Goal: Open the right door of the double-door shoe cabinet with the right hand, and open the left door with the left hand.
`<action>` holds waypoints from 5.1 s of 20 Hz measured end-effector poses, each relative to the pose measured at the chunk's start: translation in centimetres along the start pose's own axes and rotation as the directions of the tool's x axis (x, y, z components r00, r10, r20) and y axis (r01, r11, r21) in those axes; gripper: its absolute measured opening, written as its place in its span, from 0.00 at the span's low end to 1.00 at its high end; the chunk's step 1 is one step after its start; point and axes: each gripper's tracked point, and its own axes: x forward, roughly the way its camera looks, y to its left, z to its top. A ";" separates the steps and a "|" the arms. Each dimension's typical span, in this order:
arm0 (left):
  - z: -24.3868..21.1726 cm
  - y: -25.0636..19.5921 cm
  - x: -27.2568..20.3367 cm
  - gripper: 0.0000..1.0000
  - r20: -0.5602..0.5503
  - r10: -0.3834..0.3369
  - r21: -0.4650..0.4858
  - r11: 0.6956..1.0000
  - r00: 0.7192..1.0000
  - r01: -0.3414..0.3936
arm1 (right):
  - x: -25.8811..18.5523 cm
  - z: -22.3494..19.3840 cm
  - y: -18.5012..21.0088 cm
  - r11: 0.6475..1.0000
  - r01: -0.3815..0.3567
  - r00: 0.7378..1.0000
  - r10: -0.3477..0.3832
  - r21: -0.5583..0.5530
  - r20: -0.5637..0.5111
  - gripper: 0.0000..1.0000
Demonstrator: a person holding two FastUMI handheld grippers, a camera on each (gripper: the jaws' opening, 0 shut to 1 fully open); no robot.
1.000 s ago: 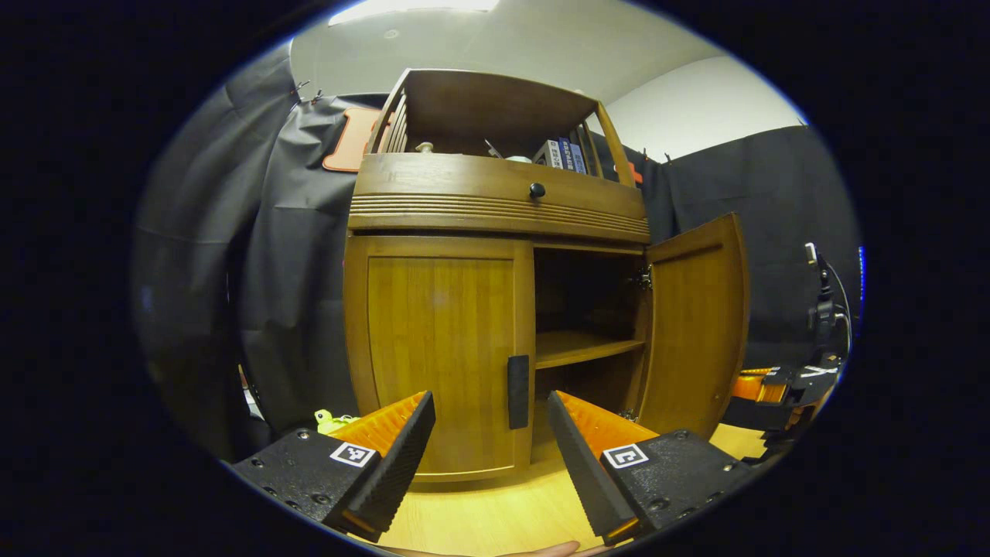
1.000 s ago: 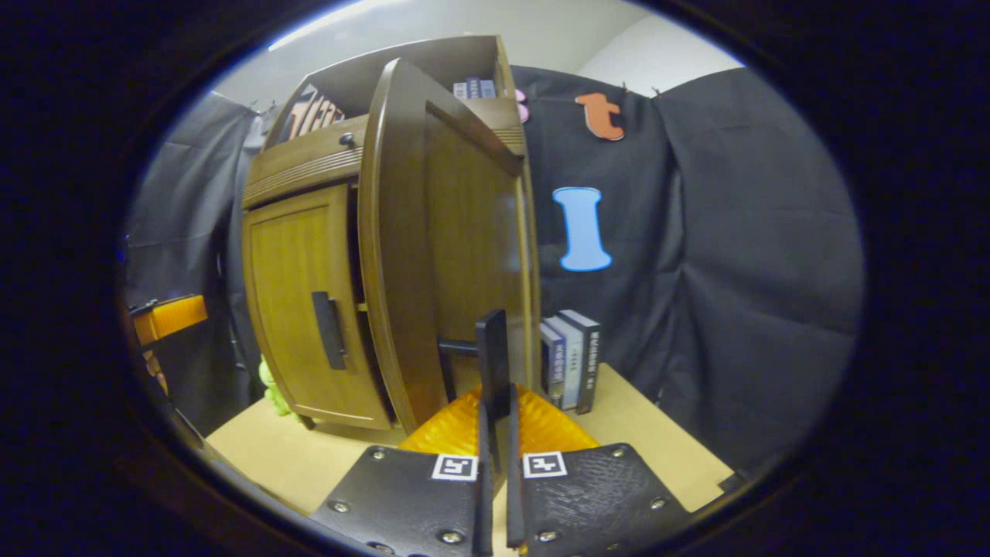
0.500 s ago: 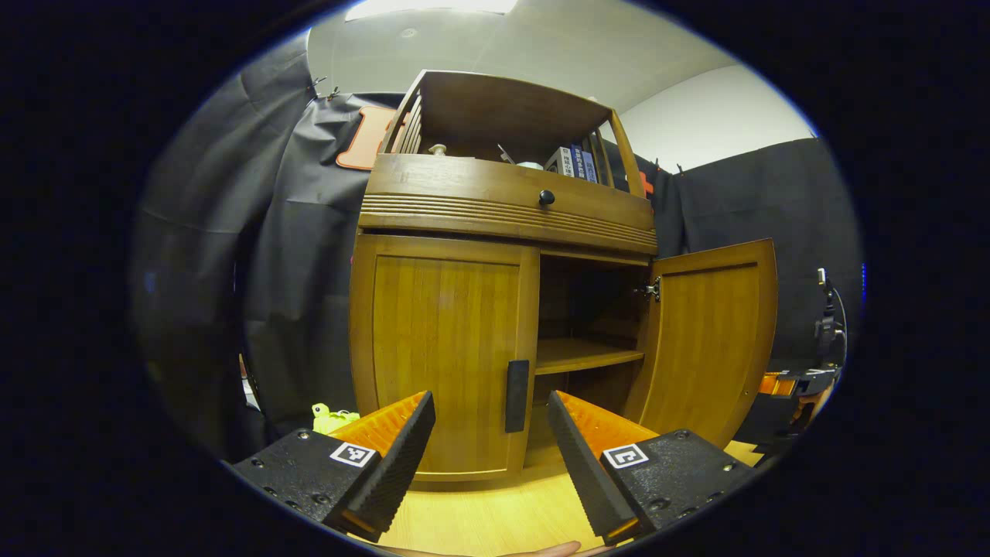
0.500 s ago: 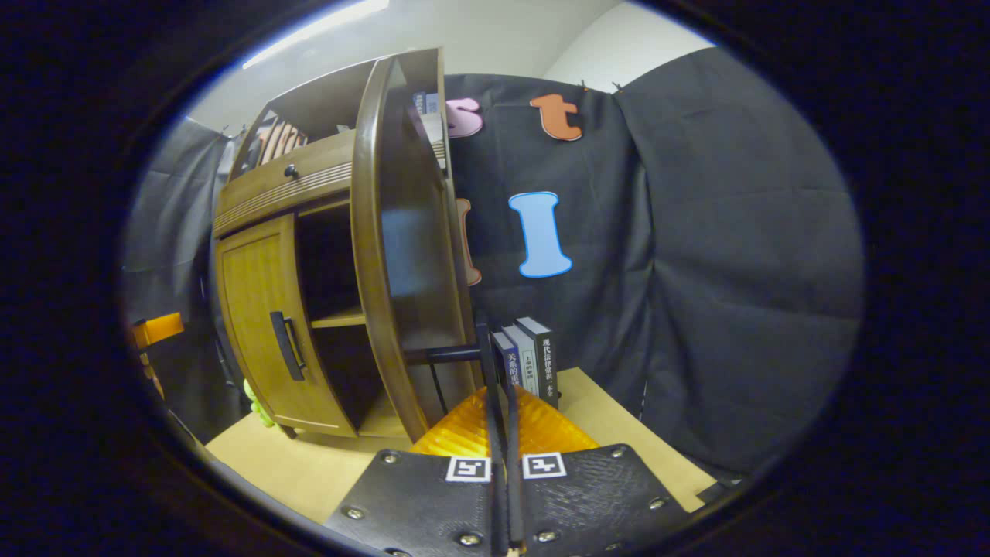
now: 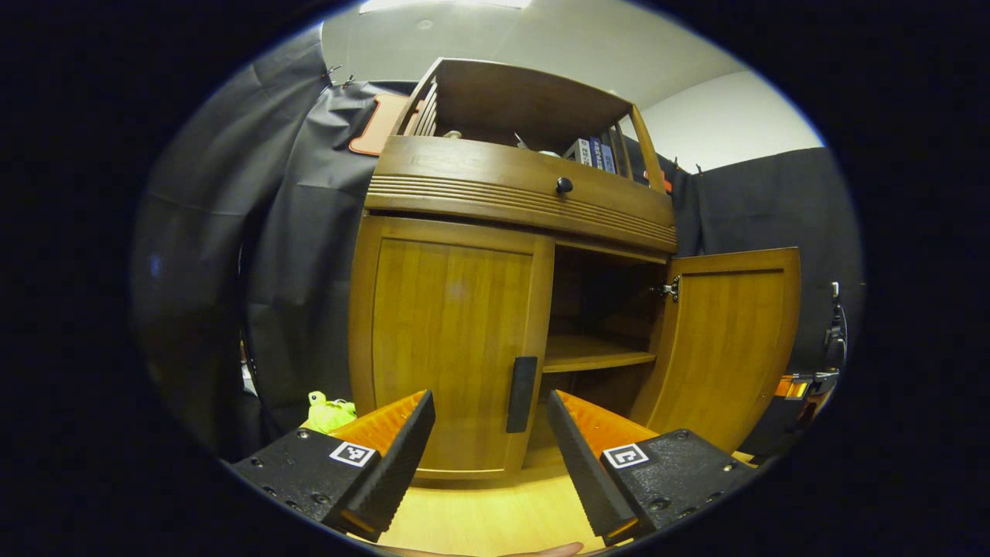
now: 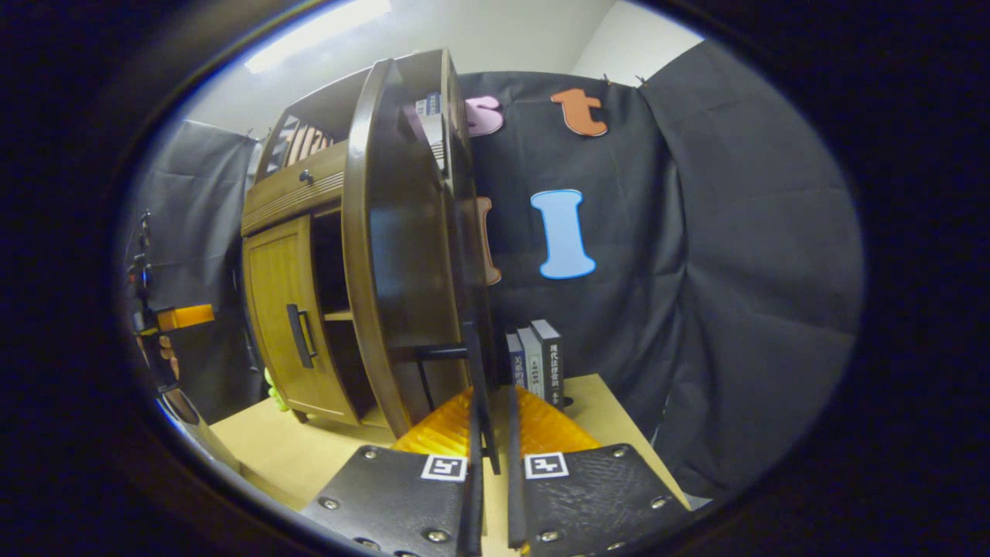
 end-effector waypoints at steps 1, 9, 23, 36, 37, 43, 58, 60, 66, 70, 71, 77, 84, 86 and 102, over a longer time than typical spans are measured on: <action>-0.4 -0.3 0.3 0.92 -0.008 -0.003 0.006 1.000 1.000 0.003 | -0.1 -0.1 -0.6 1.000 0.006 1.000 -0.006 -0.015 -0.010 0.13; -1.7 -1.9 3.3 0.92 0.002 -0.021 0.047 0.999 1.000 0.021 | -1.7 -0.3 -3.3 0.988 0.142 0.990 -0.143 -0.056 -0.008 1.00; -5.3 -1.7 15.9 0.84 0.253 0.027 0.113 0.992 0.967 -0.057 | -6.2 3.5 -0.9 0.972 0.235 0.960 -0.229 -0.022 0.158 1.00; -6.2 -2.5 16.9 0.32 0.077 0.011 0.103 0.994 0.997 -0.019 | -6.9 5.5 8.6 0.998 0.040 0.977 -0.030 -0.048 0.210 0.99; -6.4 -2.5 16.8 0.32 0.060 0.004 0.115 0.993 0.998 -0.011 | -7.1 5.7 9.1 0.997 0.037 0.978 -0.023 -0.065 0.208 1.00; -5.9 -2.7 15.9 0.31 0.033 -0.029 0.101 0.995 0.999 0.025 | -8.8 4.8 11.2 0.994 -0.046 0.989 0.060 -0.101 0.137 0.98; -6.1 -2.1 8.7 0.32 -0.048 -0.112 0.105 0.988 0.993 0.116 | -15.4 3.3 15.9 0.986 -0.164 0.973 0.161 0.002 0.166 1.00; -6.0 -1.6 7.3 0.32 -0.040 -0.123 0.103 0.987 0.992 0.126 | -15.9 3.5 17.3 0.983 -0.185 0.969 0.183 -0.004 0.165 1.00; -5.8 -0.3 3.6 0.32 -0.034 -0.149 0.100 0.983 0.988 0.152 | -16.7 4.4 20.6 0.971 -0.236 0.955 0.240 -0.041 0.173 1.00; -5.6 1.3 1.0 0.31 -0.034 -0.150 0.107 0.982 0.988 0.153 | -16.6 5.0 21.6 0.971 -0.233 0.958 0.239 -0.056 0.160 1.00; -5.4 1.8 0.4 0.31 -0.037 -0.151 0.107 0.982 0.988 0.154 | -16.7 5.0 21.7 0.971 -0.232 0.958 0.238 -0.058 0.157 1.00; -5.6 4.3 -2.8 0.31 -0.076 -0.144 0.073 0.986 0.987 0.150 | -16.6 4.7 23.7 0.964 -0.252 0.955 0.262 -0.086 0.139 1.00; -6.4 6.8 -4.3 0.31 -0.105 -0.114 0.092 0.988 0.988 0.124 | -15.4 4.0 24.2 0.962 -0.267 0.954 0.273 -0.062 0.124 1.00; -6.3 8.0 -4.6 0.31 -0.097 -0.077 0.106 0.991 0.992 0.087 | -15.3 3.9 24.2 0.961 -0.269 0.954 0.274 -0.056 0.122 0.98; -5.0 19.9 -6.9 0.02 -0.065 0.032 0.099 0.995 0.997 -0.026 | -12.7 3.4 25.8 0.963 -0.267 0.954 0.269 -0.033 0.133 1.00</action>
